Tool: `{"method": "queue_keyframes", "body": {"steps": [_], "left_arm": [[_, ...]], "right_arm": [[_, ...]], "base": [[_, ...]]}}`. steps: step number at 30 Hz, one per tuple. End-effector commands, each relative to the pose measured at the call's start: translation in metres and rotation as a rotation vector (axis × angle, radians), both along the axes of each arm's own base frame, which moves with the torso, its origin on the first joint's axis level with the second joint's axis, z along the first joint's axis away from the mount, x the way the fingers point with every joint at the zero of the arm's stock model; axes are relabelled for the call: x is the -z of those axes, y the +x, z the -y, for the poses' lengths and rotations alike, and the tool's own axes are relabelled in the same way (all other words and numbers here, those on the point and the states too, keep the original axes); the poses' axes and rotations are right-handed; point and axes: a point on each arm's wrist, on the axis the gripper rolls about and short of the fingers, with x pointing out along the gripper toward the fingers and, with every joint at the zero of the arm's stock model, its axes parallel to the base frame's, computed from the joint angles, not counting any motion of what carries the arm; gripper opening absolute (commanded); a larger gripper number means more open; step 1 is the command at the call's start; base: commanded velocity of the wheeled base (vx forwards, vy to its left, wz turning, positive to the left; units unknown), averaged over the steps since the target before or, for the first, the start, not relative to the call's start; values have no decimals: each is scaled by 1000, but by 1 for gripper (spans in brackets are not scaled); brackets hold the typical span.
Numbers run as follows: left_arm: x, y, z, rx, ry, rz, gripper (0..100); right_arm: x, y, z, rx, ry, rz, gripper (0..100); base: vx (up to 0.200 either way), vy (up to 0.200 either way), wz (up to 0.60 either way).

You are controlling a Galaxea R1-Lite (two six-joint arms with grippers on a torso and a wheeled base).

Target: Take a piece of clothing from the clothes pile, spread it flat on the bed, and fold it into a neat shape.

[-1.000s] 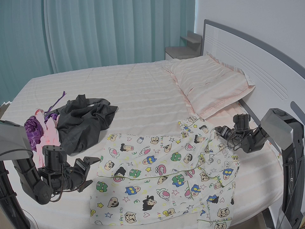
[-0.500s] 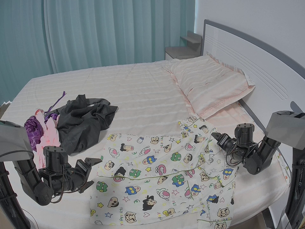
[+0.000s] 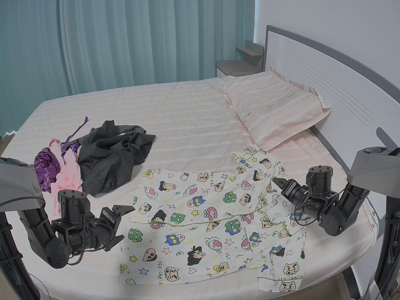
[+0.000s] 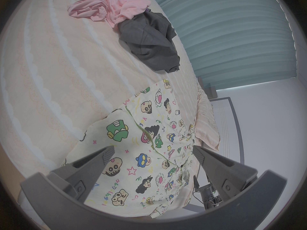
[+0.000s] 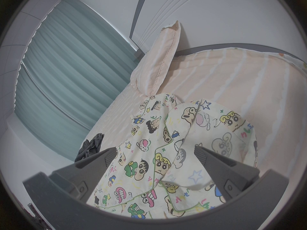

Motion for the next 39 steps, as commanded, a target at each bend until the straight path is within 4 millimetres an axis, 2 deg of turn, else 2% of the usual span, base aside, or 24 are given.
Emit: {"method": "queue_keyframes", "body": {"steps": [1,20,24,29,31,39], "left_arm": [[-1,0,0,-2,-4,3,100],[1,-1,-2,-10,-7,3,100],[-1,3,-1,-2,-2,24,100],[-10,21,10,38,1,108,100],[-15,46,20,90,54,168,100],[-2,118,59,259,218,87,100]], "right_arm": [[0,-1,-1,-4,0,-2,100],[-3,-3,-3,-8,1,4,100],[-7,-4,-3,-10,5,14,100],[-14,-10,-7,-30,11,25,100],[-15,-14,-12,-48,14,25,100],[-15,-19,-18,-68,23,35,100]], "base": [[0,0,0],[0,189,0],[0,0,0],[0,0,0],[0,0,0],[0,0,0]]}}
